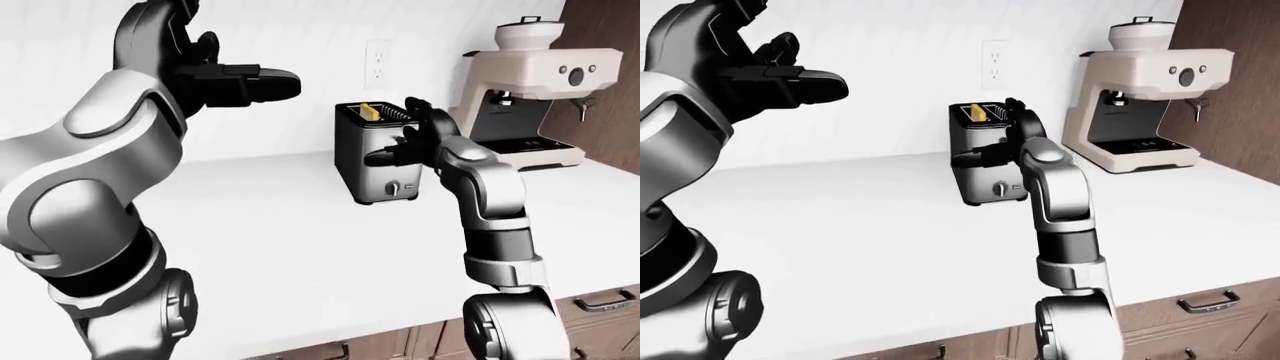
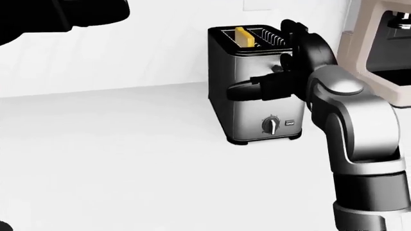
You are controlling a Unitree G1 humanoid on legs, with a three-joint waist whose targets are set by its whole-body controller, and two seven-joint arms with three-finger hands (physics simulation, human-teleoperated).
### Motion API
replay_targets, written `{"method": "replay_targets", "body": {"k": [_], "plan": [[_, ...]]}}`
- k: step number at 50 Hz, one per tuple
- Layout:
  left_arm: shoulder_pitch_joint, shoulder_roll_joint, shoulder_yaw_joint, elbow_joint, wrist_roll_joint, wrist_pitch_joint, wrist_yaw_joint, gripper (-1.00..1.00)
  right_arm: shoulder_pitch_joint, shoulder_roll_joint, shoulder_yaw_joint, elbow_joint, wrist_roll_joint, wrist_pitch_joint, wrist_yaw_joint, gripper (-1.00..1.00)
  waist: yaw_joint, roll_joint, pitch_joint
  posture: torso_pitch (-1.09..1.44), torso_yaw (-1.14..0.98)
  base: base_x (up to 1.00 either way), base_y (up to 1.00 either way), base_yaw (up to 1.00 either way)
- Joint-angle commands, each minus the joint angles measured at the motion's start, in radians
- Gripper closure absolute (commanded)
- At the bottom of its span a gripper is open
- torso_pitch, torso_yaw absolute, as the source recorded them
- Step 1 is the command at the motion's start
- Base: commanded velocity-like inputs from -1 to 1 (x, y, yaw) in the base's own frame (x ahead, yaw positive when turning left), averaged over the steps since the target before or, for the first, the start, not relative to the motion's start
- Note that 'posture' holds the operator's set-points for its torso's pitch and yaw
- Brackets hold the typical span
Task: Push down the lever of the toaster to turn it on.
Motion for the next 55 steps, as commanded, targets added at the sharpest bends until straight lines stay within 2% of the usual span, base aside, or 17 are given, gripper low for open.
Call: {"method": "replay_targets", "body": {"k": [1, 24, 55], "plan": [[-0.031, 0.007, 0.002, -0.002, 0.006, -0.03, -0.002, -1.0, -0.042, -0.008, -0.004, -0.026, 0.002, -0.025, -0.002, -1.0, 0.001, 0.001, -0.005, -0.52, 0.0, 0.0, 0.0, 0.0], [-0.029, 0.01, 0.004, 0.001, 0.005, -0.033, -0.002, -1.0, -0.023, 0.014, 0.013, -0.005, -0.022, -0.032, 0.008, -1.0, 0.005, 0.001, -0.01, -0.52, 0.0, 0.0, 0.0, 0.0], [-0.018, -0.002, 0.005, -0.011, 0.003, -0.03, 0.008, -1.0, 0.076, 0.043, 0.024, -0.01, -0.052, -0.065, 0.017, -1.0, 0.005, -0.002, -0.015, -0.52, 0.0, 0.0, 0.0, 0.0]]}}
